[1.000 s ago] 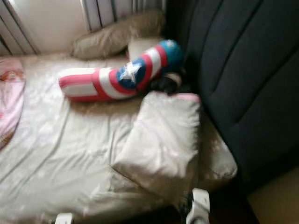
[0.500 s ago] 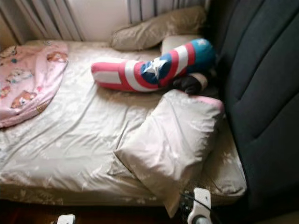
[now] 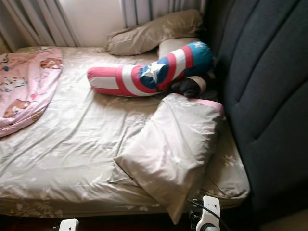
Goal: Clean up the room
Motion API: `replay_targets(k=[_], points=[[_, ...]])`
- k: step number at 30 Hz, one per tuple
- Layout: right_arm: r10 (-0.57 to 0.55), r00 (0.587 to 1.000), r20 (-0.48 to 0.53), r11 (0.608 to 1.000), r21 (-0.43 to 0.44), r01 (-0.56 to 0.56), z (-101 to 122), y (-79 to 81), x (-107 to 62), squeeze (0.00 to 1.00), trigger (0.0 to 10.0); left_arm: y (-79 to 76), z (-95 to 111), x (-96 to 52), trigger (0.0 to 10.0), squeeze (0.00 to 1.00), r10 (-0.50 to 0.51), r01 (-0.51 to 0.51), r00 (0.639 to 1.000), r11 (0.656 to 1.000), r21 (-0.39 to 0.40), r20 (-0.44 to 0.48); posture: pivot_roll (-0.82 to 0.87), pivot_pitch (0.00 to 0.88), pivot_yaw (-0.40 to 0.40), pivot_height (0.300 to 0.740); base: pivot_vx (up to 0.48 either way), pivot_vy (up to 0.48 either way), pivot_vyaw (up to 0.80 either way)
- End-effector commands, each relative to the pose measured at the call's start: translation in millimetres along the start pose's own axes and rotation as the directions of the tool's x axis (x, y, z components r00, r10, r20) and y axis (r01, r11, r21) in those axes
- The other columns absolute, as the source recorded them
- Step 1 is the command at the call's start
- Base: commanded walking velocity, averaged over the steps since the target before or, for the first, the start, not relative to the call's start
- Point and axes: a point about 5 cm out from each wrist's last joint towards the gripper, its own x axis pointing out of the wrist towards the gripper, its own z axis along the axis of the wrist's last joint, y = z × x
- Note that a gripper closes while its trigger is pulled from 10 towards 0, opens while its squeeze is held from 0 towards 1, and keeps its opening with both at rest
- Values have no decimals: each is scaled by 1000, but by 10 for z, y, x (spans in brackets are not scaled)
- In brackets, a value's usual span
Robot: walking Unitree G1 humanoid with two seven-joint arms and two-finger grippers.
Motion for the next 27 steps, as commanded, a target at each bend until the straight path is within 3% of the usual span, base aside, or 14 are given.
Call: replay_targets(k=[1,5,9,19,24,27], points=[[1,1000,-13,1000,12,-1,-48,23,-6,0,10000,37,-41,-20,10000,0,15,-16,1000,1000,-20,-18,113,75,-32,740,0,270,0],[-1,1000,-12,1000,11,1,-46,16,-7,0,10000,37,-23,-19,10000,0,9,-9,1000,1000,1,-4,110,76,-32,740,0,0,0],[-3,1000,-5,1000,12,3,-36,12,-7,0,10000,36,-11,-24,10000,0,18,-17,1000,999,-36,26,108,78,-32,740,0,0,0],[-12,998,60,1000,22,10,85,6,9,0,10000,-28,137,-33,10000,0,-89,85,982,996,29,167,91,79,-35,740,0,0,0],[3,986,170,1000,9,-4,323,15,32,0,10000,-46,163,-48,10000,0,-108,105,971,994,25,214,72,70,-42,740,0,0,0],[11,946,325,1000,22,-19,614,7,21,0,10000,-55,174,-61,10000,0,-124,117,964,992,43,235,65,63,-45,740,0,0,0]])
